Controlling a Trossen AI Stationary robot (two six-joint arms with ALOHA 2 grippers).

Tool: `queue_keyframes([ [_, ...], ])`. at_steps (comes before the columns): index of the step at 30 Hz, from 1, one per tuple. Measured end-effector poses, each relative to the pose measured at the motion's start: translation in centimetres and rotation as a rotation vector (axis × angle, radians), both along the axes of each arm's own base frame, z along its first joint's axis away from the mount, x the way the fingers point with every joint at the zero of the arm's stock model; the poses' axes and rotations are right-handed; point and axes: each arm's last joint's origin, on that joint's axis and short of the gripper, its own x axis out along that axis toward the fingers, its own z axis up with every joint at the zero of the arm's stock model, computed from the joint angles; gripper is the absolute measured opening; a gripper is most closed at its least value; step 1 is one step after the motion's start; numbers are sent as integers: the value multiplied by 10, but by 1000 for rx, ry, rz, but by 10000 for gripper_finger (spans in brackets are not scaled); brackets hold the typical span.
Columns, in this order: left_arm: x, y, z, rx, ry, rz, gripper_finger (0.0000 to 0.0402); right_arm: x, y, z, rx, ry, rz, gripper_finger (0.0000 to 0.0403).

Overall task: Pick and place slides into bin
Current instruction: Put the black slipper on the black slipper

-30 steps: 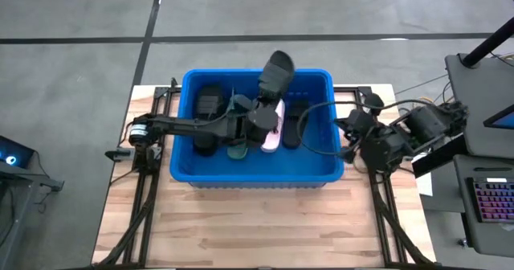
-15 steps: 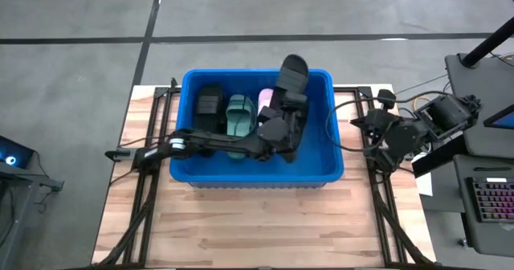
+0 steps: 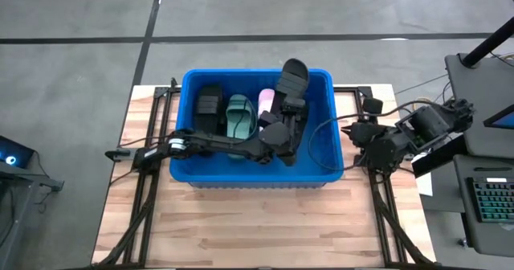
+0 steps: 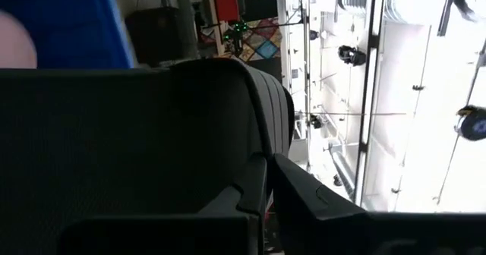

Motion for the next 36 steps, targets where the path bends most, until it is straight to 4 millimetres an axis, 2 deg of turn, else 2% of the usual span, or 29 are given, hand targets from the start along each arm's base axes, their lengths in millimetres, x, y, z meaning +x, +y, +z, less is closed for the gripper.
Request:
queue_keyframes([
  [4,4,0,-14,6,-83,-29,0,-4,-3,2,-8,-26,-13,8],
  [15,11,5,-33,32,-96,-116,0,-12,-7,6,8,-57,-25,8],
  [22,20,10,-62,-62,-111,-276,0,-11,-7,5,8,-56,-26,8],
  [27,17,16,-66,-96,-107,-252,0,-11,-7,5,19,-65,-38,8],
  [36,16,43,-71,-129,-39,-273,0,-11,-6,6,41,-83,-60,9],
])
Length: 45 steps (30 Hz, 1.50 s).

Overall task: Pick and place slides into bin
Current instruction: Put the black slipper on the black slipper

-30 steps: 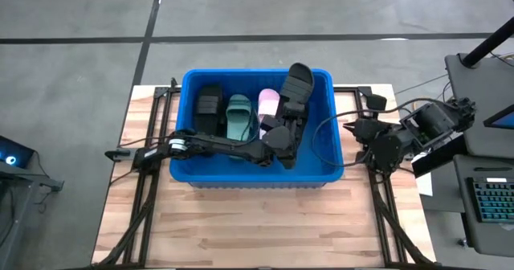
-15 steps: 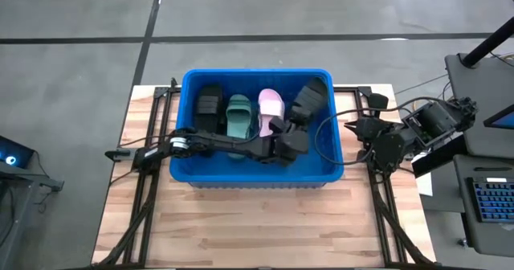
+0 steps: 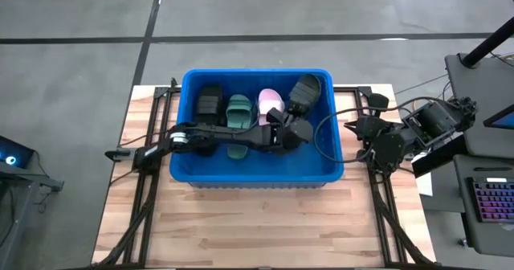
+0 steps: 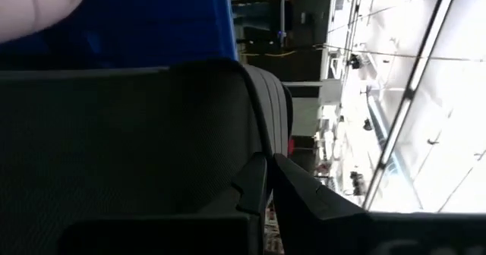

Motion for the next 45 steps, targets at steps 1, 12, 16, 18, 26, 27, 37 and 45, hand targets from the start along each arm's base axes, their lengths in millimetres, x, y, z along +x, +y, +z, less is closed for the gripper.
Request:
queue_keyframes([
  [1,0,1,-1,-2,12,-2,0,0,0,0,0,0,0,9],
  [12,-6,1,-17,-93,80,-34,0,0,0,0,-4,-7,-4,9],
  [16,-7,1,-20,-118,55,-36,0,1,0,0,-5,-11,-5,8],
  [18,-7,2,-21,-118,59,-33,0,1,0,1,-5,-14,-6,8],
  [26,-8,12,-23,-120,65,-18,0,11,4,-1,-58,-31,-28,8],
  [27,-8,13,-23,-124,67,-23,0,14,5,-2,-67,-27,-32,8],
  [37,-6,17,-27,-184,66,-97,0,35,10,-12,-104,48,-47,8],
  [45,-7,19,-43,-229,90,-125,0,33,8,-10,-89,33,-60,8],
])
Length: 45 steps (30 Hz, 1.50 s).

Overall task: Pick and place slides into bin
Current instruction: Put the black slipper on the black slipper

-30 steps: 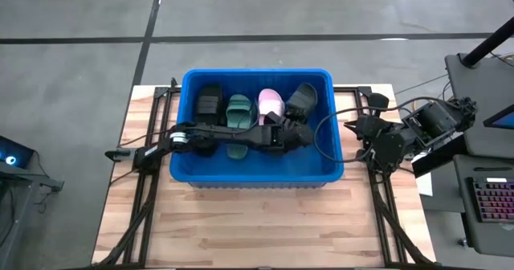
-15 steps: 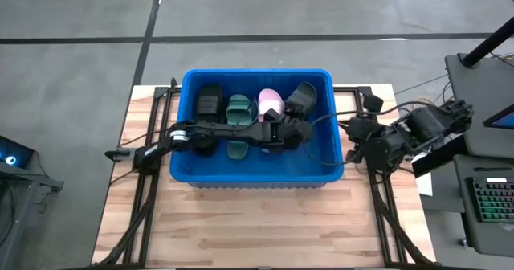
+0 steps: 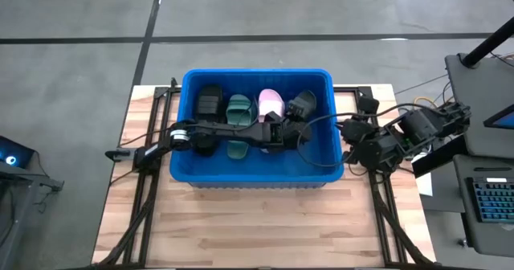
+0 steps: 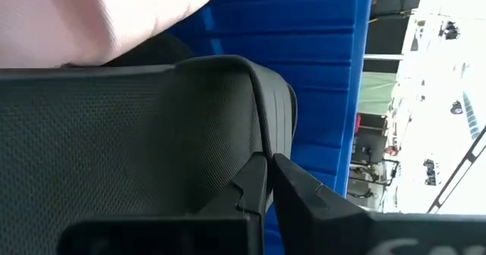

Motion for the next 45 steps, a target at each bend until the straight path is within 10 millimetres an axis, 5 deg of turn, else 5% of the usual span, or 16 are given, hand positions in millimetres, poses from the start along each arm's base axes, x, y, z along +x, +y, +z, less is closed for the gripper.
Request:
queue_keyframes([
  [13,15,7,-21,-3,-75,9,0,0,1,-1,39,-11,-18,8],
  [45,15,29,-24,6,-74,36,0,1,-4,-6,138,30,-75,8],
])
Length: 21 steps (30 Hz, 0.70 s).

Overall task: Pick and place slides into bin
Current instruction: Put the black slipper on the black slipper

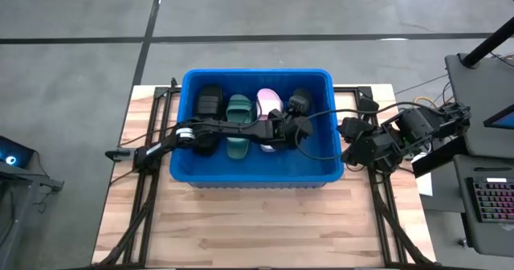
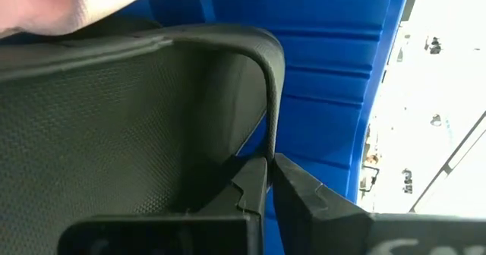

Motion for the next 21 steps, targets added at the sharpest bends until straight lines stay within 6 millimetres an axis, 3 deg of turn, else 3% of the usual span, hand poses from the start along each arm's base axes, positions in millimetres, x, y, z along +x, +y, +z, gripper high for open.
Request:
queue_keyframes([
  [21,4,5,4,15,-95,18,0,0,0,0,8,-9,-12,8],
])
